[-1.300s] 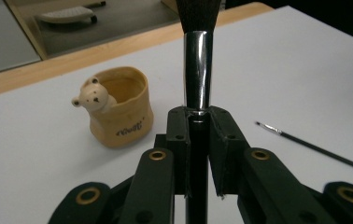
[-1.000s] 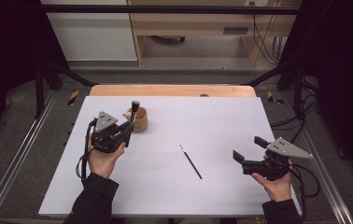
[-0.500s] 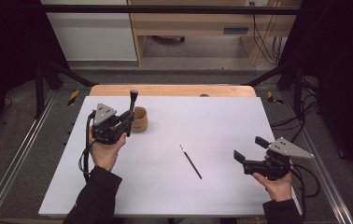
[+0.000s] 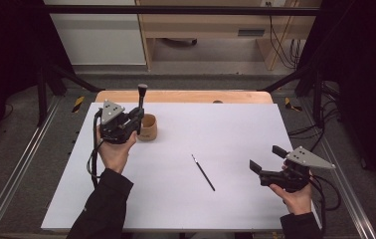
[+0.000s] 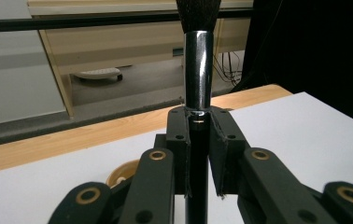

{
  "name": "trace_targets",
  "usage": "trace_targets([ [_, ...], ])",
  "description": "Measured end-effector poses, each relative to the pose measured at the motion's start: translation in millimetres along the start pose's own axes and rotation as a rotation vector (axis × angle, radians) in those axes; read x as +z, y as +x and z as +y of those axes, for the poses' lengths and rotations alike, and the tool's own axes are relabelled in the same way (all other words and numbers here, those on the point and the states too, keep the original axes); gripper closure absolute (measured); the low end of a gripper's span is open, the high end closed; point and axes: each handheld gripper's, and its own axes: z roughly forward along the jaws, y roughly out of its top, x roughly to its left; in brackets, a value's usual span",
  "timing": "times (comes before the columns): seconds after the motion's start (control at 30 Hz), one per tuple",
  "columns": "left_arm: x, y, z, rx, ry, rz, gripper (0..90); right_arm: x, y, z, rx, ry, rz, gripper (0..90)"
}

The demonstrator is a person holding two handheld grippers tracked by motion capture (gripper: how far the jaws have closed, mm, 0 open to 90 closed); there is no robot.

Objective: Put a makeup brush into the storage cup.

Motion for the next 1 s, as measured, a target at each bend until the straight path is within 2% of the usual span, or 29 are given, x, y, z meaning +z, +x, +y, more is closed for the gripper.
trace_targets([
  [0.13, 6.7, 0.1, 2.4, 0.011, 0.001, 0.009, 78.9, -0.5, -0.6, 0.0, -0.001, 0.000, 0.001, 4.5],
  [0.4, 24.2, 3.6, 5.2, 0.003, -0.003, 0.027, 78.8, -0.8, -1.6, -0.1, -0.001, 0.000, -0.003, 4.5],
  [1.0, 61.2, 19.5, 5.8, 0.000, 0.017, 0.082, 78.8, -1.2, -2.9, -0.2, 0.000, -0.002, -0.003, 4.5],
])
